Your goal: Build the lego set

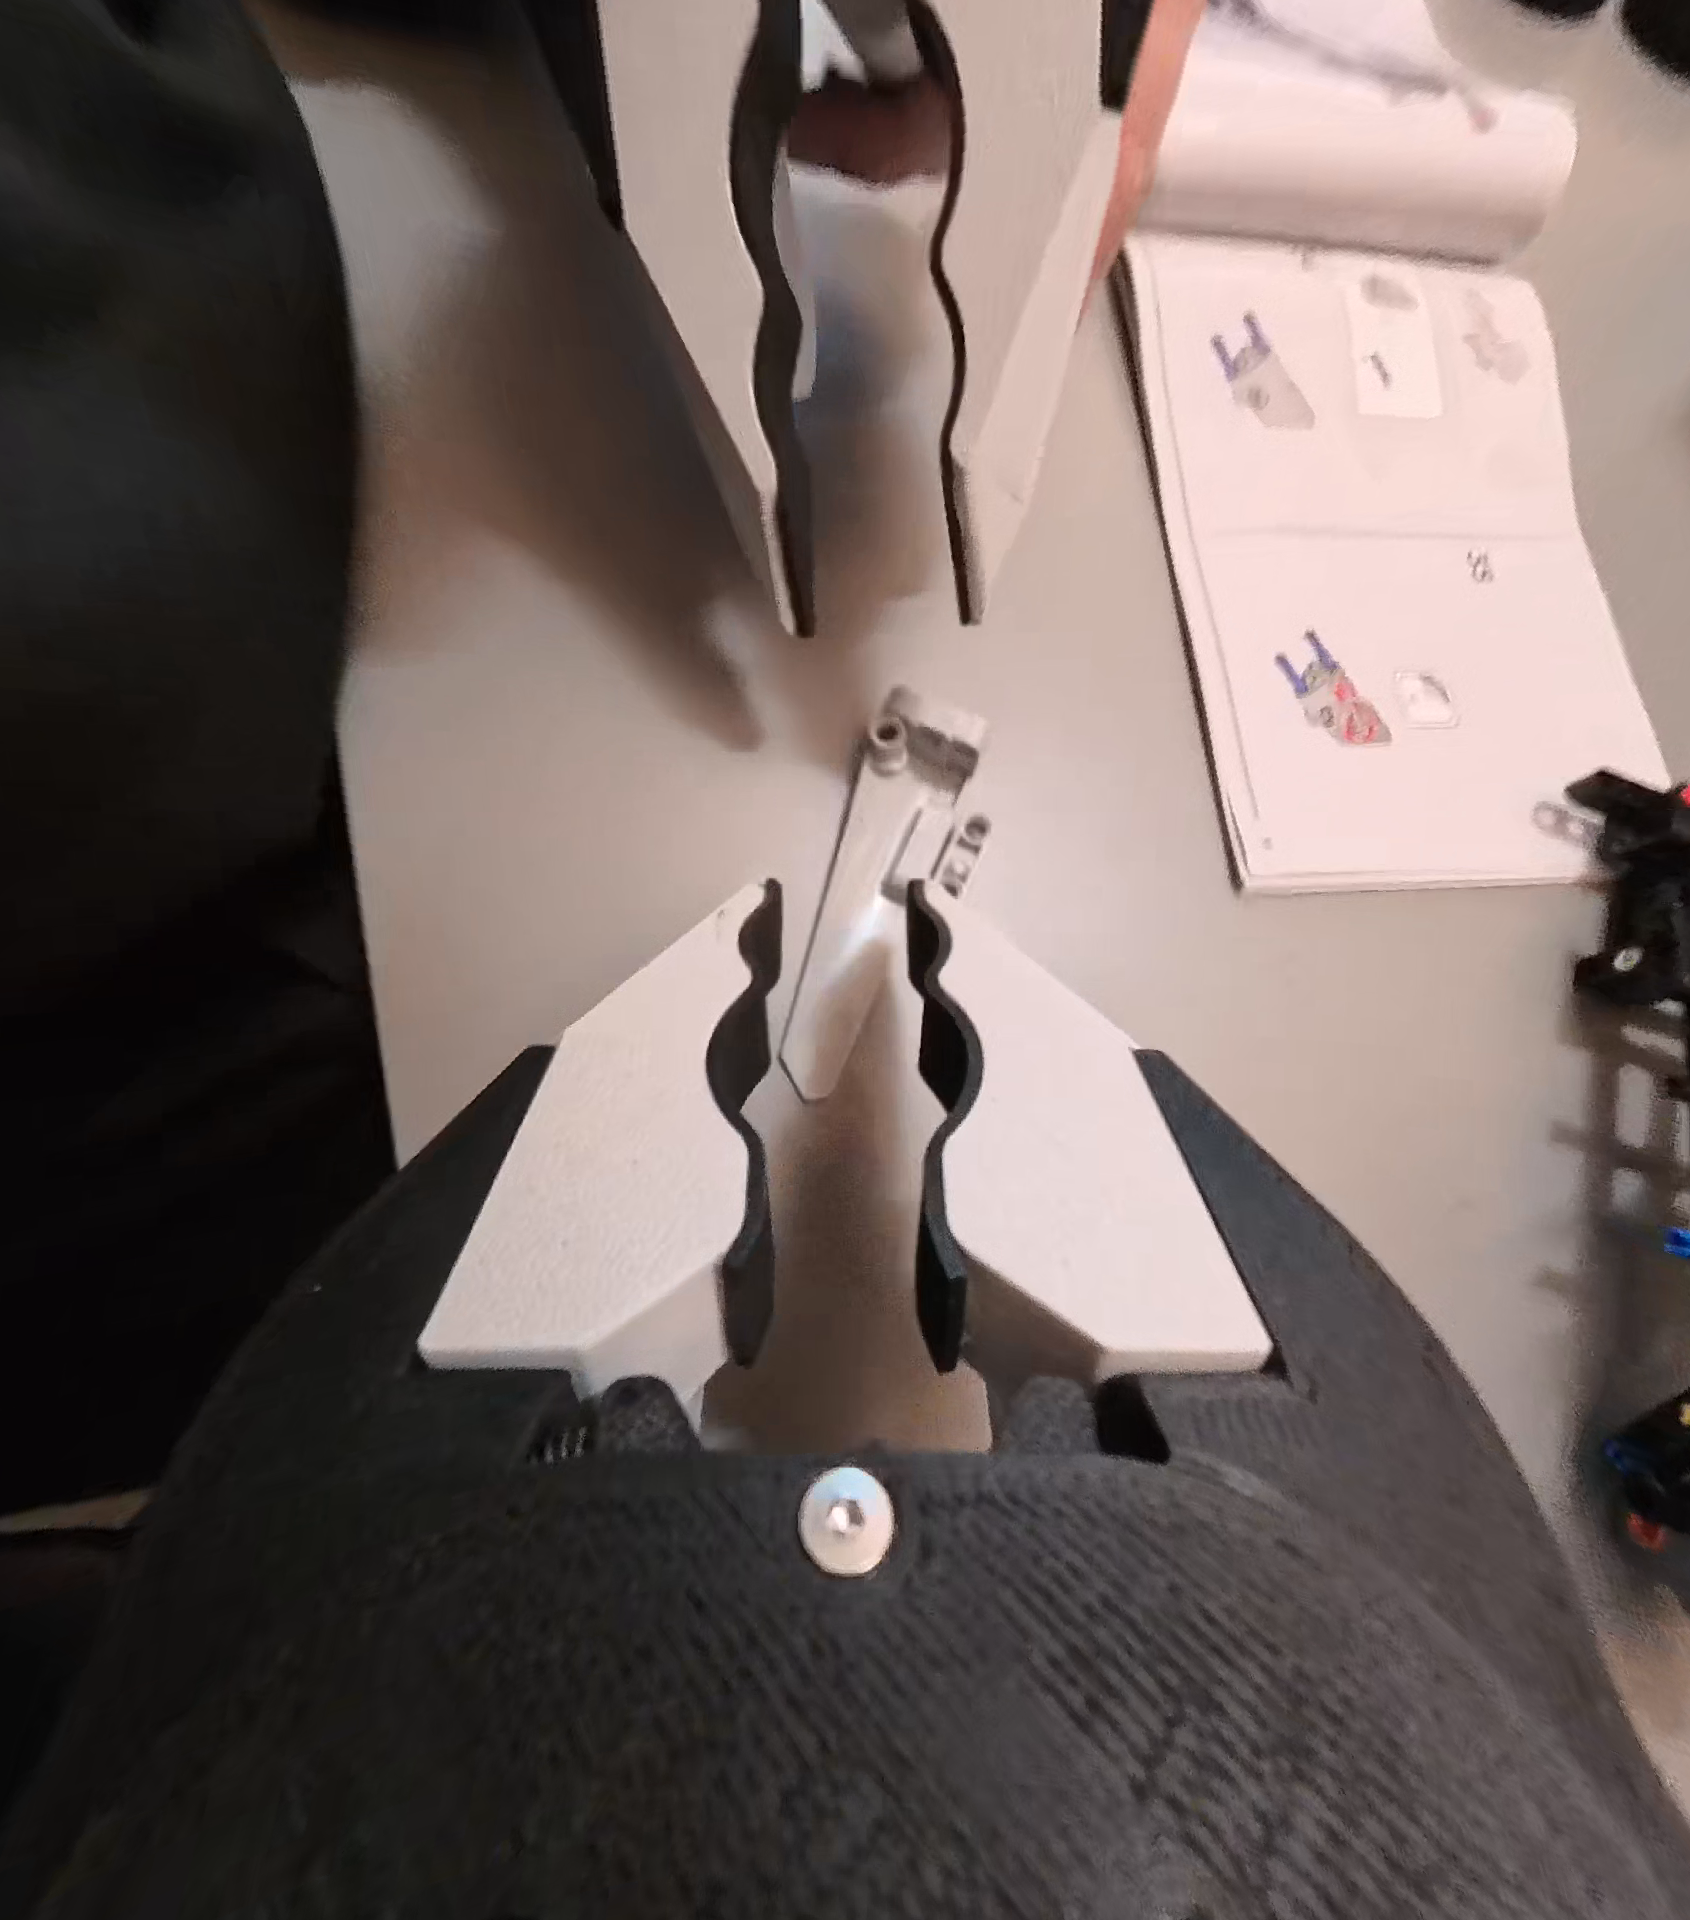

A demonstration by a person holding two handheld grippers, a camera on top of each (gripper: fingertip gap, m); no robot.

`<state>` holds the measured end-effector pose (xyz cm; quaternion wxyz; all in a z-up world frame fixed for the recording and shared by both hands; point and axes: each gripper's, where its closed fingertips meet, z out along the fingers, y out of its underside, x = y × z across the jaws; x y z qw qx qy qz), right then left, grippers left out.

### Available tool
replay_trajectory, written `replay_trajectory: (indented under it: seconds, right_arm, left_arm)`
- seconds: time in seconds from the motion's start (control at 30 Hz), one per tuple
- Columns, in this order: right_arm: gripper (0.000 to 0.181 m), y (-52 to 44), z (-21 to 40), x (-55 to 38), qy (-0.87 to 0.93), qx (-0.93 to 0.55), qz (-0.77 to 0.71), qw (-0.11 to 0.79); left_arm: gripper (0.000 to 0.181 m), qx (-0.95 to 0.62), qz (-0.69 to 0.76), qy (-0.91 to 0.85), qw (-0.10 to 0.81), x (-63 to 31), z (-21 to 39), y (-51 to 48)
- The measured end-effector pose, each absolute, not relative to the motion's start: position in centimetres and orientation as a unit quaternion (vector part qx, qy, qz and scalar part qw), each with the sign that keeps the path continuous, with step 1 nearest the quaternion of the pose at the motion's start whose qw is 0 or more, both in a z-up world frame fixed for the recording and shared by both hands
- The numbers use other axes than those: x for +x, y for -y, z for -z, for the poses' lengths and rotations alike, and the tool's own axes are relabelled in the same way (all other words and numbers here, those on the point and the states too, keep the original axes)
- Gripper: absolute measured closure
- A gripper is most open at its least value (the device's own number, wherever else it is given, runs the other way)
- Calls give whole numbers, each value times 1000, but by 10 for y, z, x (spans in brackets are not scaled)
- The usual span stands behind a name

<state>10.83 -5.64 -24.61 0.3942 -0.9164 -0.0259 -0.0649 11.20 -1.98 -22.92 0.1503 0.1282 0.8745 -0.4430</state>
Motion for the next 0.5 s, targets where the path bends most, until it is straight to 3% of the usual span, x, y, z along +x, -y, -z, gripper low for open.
replay_trajectory:
  seconds: [0.07,0.5]
  right_arm:
    - [162,60,259,109,17,-929,57,365]
    - [181,59,246,130,-39,-892,58,447]
  left_arm:
    - [155,133,430,-882,143,113,234,23]
    - [147,168,386,-888,185,131,252,35]
